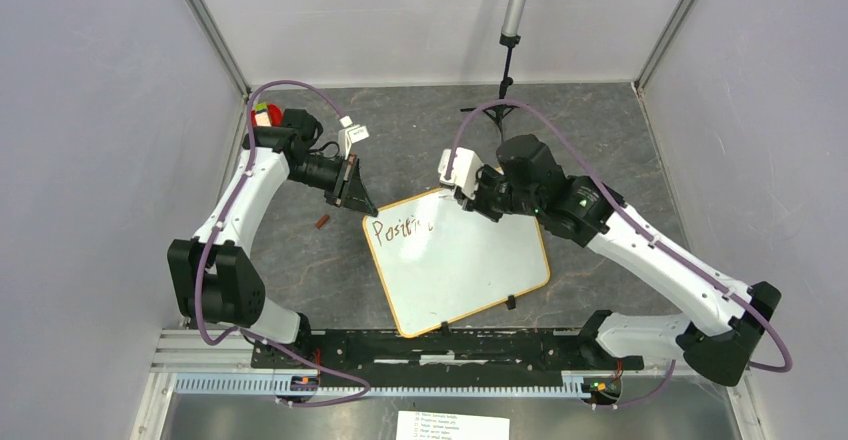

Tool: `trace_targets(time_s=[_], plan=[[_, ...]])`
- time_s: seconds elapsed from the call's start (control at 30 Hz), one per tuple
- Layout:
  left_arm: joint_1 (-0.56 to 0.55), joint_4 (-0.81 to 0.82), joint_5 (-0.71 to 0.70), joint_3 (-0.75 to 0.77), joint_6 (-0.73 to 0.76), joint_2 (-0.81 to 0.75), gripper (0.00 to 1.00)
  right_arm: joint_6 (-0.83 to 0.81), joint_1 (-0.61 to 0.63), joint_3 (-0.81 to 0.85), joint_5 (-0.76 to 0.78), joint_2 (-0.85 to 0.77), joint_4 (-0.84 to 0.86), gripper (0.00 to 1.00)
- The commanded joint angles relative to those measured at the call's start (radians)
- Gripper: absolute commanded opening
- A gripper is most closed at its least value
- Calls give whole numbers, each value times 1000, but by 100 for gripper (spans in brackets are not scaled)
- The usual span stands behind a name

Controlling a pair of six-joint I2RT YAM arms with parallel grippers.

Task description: Write a sentence on the whiteboard

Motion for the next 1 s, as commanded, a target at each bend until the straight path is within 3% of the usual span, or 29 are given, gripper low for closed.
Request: trace_targets(time_s=[0.0, 0.43, 0.97], plan=[[-2, -2, 26, 12, -2, -18, 2, 33, -52, -41, -47, -50, 39, 0], [-2, 24, -1, 0, -30, -24, 2, 58, -134, -134, -216, -91, 73, 0], [-2, 23, -3, -2, -30, -22, 2, 52, -34, -67, -116, 8, 96, 0]])
